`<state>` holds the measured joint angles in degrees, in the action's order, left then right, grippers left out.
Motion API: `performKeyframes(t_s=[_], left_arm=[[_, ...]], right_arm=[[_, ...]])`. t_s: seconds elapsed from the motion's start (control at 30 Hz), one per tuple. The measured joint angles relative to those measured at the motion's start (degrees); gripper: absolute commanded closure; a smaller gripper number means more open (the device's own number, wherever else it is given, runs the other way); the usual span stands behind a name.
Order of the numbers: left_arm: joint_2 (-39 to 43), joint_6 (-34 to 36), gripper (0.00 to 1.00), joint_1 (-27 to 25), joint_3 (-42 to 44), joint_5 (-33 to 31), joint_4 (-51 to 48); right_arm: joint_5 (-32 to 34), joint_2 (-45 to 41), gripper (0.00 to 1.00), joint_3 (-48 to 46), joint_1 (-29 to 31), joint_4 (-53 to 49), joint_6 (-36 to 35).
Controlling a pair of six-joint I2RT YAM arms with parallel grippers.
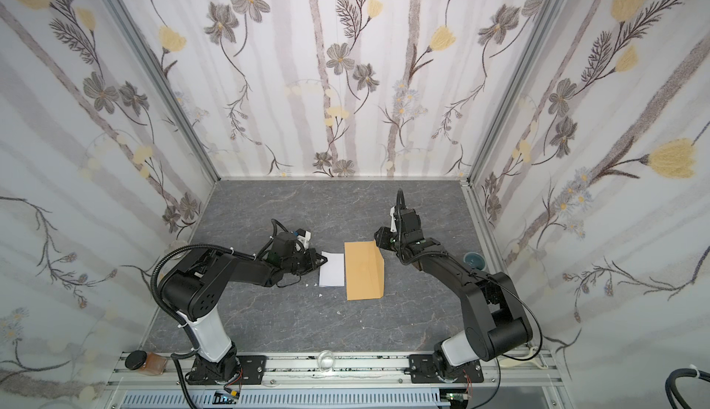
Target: Place the letter into the envelope and seal it
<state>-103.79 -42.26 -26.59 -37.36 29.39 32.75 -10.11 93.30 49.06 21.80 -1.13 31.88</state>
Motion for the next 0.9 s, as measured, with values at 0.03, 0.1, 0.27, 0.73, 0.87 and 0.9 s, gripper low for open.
performKeyframes(t_s=[0.03, 0.1, 0.27, 0.73, 0.87, 0.9], left_arm=[[0.11, -0.04, 1.00, 0.00, 0.00, 0.00, -0.02], [0.57, -0.15, 1.00, 0.00, 0.00, 0.02, -0.04], [3.30, -0.24, 1.00, 0.02, 0.04, 0.22, -0.02], [17.38, -3.37, 1.00, 0.07, 0.07, 3.89, -0.02], [20.61, -5.42, 1.00, 0.04, -0.59, 4.87, 0.02], [21.07, -5.95, 1.00, 0.04, -0.81, 5.05, 0.02]], right_arm=[[0.00, -0.57, 0.57, 0.00, 0.00, -0.39, 0.00], [0.00, -1.40, 0.57, 0.02, 0.02, -0.90, 0.00], [-0.04, -5.16, 0.56, 0.02, 0.98, -1.86, 0.02], [-6.45, -8.72, 0.44, -7.21, 9.29, 8.41, 3.50], [-8.39, -7.85, 0.43, -8.26, 11.54, 12.79, 5.14], [-8.94, -7.67, 0.43, -8.26, 12.11, 13.94, 5.14]])
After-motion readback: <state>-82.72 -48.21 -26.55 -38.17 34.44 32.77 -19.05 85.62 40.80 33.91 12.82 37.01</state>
